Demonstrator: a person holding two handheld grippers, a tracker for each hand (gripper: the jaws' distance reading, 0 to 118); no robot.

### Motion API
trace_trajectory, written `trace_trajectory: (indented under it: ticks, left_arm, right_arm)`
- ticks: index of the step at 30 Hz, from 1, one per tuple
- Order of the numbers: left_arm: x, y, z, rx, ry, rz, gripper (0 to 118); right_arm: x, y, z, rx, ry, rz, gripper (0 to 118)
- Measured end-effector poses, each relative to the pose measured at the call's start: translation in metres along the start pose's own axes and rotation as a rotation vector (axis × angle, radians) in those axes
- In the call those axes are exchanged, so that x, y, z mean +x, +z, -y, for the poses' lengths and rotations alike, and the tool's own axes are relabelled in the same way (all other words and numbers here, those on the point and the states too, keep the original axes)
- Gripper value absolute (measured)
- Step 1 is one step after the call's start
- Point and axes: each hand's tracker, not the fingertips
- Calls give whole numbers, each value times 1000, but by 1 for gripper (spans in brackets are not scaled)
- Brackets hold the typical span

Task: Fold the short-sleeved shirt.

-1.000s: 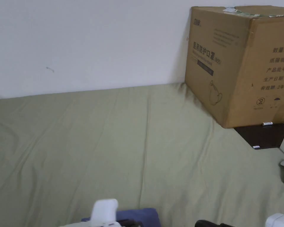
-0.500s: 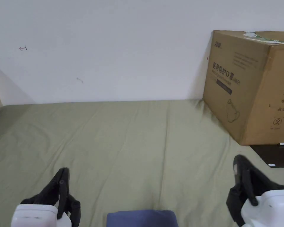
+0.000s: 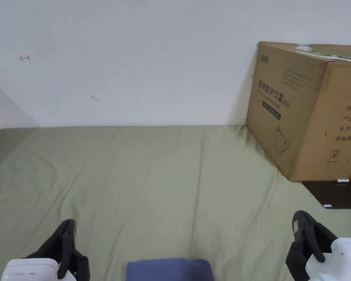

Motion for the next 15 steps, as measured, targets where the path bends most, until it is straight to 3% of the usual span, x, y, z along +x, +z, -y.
trace_trajectory:
  ticks: [2,3,4,5,6,7,9,12,14,15]
  left_arm:
    - [-7,0,-7,-18,-19,38,2]
    - [-10,-1,-10,-45,-30,64,2]
    - [-12,-1,-12,-67,-32,87,2]
    - [4,-1,4,-104,-24,105,2]
    - [4,-1,6,-141,-14,115,2]
    - [4,-1,7,-166,2,109,2]
    - [-25,-7,7,-219,50,107,2]
    - [-50,-26,30,-366,192,174,2]
    - [-76,-49,51,-497,335,264,2]
    - [-83,-59,60,-597,430,320,3]
  right_arm:
    - [0,-8,-6,-29,11,-82,0]
    - [1,-22,-5,-119,3,-187,0]
    - [1,-38,-3,-234,-25,-292,0]
    - [0,-60,2,-431,-82,-431,0]
    - [-4,-85,16,-647,-137,-511,0]
    - [-12,-103,33,-799,-144,-517,0]
    - [-29,-135,77,-1025,-54,-487,0]
    - [-52,-163,134,-1173,113,-482,0]
    - [-59,-174,162,-1220,160,-420,0]
    - [-60,-181,172,-1250,137,-407,0]
